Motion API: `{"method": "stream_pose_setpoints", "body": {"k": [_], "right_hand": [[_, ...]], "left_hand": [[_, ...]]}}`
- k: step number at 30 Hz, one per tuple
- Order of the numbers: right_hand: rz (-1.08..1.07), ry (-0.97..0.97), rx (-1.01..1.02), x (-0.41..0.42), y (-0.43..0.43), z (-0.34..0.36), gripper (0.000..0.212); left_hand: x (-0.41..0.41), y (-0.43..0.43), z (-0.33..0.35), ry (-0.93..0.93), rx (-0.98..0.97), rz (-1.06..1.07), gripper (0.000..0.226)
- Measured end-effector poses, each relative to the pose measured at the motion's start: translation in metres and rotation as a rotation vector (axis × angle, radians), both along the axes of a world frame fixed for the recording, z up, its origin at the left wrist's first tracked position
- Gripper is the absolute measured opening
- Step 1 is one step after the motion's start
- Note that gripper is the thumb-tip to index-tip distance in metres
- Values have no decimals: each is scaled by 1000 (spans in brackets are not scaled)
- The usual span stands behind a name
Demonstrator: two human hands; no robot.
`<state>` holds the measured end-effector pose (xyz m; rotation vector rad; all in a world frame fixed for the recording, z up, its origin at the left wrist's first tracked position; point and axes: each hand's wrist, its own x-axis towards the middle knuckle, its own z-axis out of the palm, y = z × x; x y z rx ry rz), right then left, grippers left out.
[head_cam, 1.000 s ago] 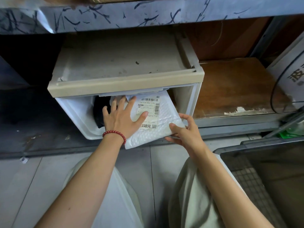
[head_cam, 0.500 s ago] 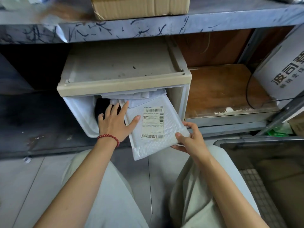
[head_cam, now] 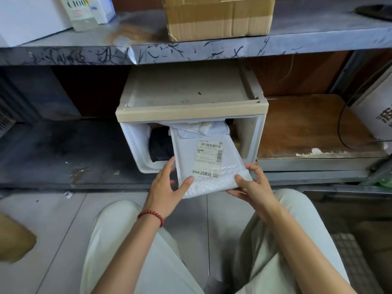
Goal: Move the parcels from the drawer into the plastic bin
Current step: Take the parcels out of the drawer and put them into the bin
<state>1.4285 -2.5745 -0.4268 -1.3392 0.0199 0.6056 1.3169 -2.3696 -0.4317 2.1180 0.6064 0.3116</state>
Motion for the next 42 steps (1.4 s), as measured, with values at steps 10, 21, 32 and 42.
{"method": "stream_pose_setpoints", "body": {"k": [10,21,32,42], "right_hand": [[266,109,-181,-7,-6,-14,39],[581,-28,-419,-19,14,-27,74],[435,-102,-182,-28,54,-25,50],[397,44,-16,-18,65,-22,75]], "left_hand": [[-22,6,-17,-5,-296,21,104],[-63,28,-24,2,-462,82,92],[-101,32,-24,74,-368,123,70],[-102,43,-33,43,27,101,59]]}}
